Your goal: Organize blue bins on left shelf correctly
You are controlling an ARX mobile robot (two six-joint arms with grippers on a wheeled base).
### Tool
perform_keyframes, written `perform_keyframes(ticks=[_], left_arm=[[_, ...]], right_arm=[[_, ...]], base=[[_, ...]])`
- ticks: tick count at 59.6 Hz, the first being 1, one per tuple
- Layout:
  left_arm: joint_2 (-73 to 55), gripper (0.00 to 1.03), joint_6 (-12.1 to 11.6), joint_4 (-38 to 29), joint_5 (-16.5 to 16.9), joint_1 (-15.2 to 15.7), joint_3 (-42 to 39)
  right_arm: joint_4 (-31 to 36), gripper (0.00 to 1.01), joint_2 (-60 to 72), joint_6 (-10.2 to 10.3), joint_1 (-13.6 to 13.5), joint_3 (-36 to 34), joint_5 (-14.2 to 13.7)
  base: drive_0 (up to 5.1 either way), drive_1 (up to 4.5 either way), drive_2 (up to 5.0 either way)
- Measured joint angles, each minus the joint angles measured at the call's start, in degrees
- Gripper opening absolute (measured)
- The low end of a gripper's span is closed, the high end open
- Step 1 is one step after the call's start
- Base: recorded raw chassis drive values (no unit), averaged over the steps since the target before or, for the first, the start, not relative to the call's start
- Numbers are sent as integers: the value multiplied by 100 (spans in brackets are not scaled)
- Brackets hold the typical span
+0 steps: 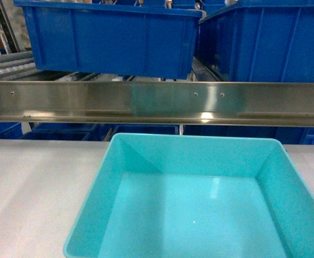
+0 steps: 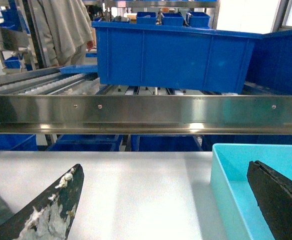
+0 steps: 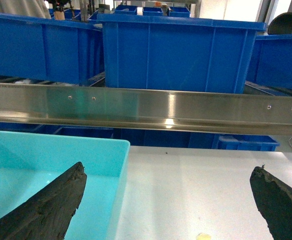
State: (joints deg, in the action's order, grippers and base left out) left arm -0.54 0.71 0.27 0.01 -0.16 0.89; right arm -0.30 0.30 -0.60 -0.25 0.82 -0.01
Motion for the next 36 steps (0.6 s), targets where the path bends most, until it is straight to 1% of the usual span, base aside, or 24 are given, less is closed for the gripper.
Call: perform_keyframes(ticks=[36], left_arm=[[0,98,0,0,0,0,0]], right_arm=[[0,98,0,0,0,0,0]], base=[[0,0,0]])
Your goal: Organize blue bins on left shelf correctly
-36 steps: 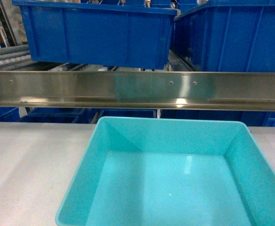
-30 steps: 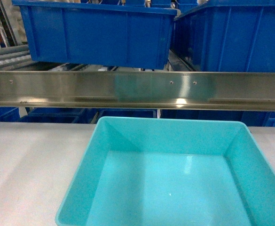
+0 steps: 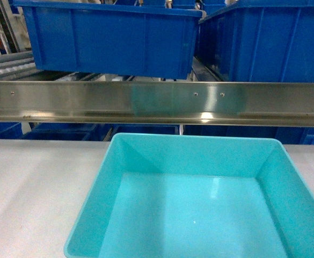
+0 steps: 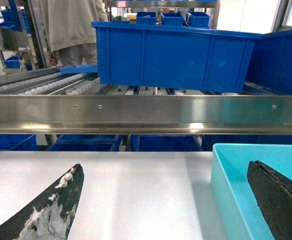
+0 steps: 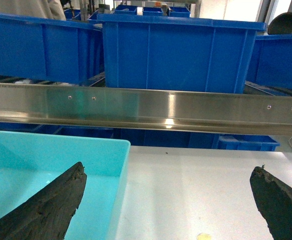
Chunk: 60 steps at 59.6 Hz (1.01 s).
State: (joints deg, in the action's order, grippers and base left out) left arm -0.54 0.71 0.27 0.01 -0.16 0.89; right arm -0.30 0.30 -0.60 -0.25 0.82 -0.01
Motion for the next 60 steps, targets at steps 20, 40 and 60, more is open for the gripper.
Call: perform_keyframes(ticks=[20,40,60], left_arm=[[0,98,0,0,0,0,0],[-752,98,-81,-920,1119,911,-15],[-5705,98,-407,-4232,839,-109,463]], right_arm=[[2,98,0,0,0,0,0],[1860,98,1547,-70,-1670,-15,-1574],[4135,98,6771,-26,-1620,1161,-822]], base=[[0,0,0],[0,0,0],[0,0,0]])
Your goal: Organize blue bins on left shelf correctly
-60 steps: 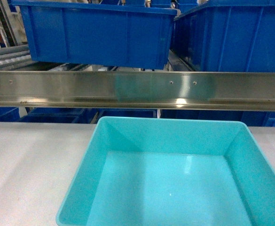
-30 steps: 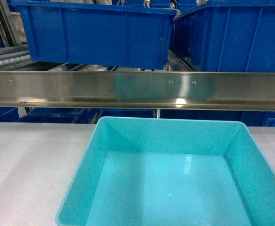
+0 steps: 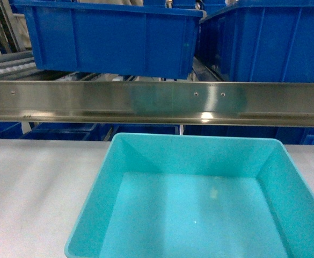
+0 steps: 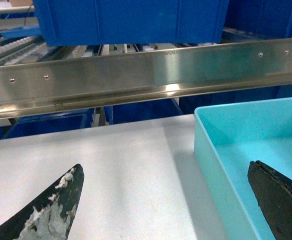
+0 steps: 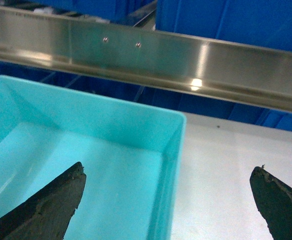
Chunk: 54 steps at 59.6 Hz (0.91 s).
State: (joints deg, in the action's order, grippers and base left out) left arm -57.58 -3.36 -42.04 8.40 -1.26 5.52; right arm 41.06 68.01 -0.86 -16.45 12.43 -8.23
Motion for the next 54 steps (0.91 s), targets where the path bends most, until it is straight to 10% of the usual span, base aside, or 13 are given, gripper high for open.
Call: perform_keyframes(ticks=[24,54], left_arm=[[-2417,98,313,1405,-341,-1287,2061],[-3792,98,1084,2041,-841,-2022,2520]], right_arm=[[-1239,98,1591,-20,496,1235,540],[-1545,98,2636,-201,922,1484,772]], base=[[0,0,0],[0,0,0]])
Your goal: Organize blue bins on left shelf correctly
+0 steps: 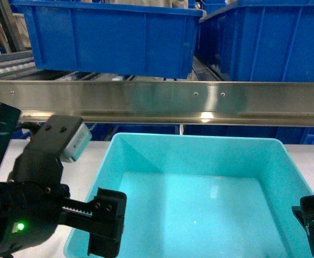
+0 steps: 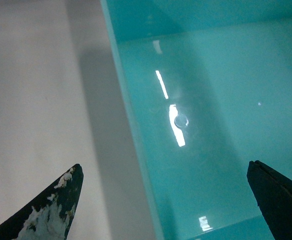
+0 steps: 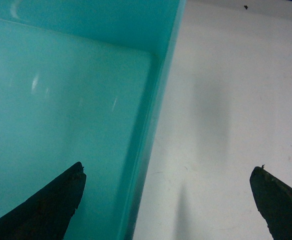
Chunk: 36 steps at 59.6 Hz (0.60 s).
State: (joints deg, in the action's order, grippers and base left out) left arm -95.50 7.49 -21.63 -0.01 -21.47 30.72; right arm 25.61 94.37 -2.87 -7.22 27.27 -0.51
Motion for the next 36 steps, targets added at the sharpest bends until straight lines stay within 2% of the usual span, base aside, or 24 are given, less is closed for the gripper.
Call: perform_keyframes(ticks=[6,17,28,36], left_arm=[[-184,98,76,-22,-59,-136,2],[-439,98,225,-57,-221,-179,2],[-588,98,531,-120,-317,-179,2],[-662,80,647,-111,-348,-179,13]], right_arm=[[101,98,170,-31,26,-4,0],[258,98,448,-90,55,-66,9],[461,98,651,-146,55,-133,-4],[472,79,684,-168,48,-146,-46]], base=[[0,0,0],[0,0,0],[0,0,0],[0,0,0]])
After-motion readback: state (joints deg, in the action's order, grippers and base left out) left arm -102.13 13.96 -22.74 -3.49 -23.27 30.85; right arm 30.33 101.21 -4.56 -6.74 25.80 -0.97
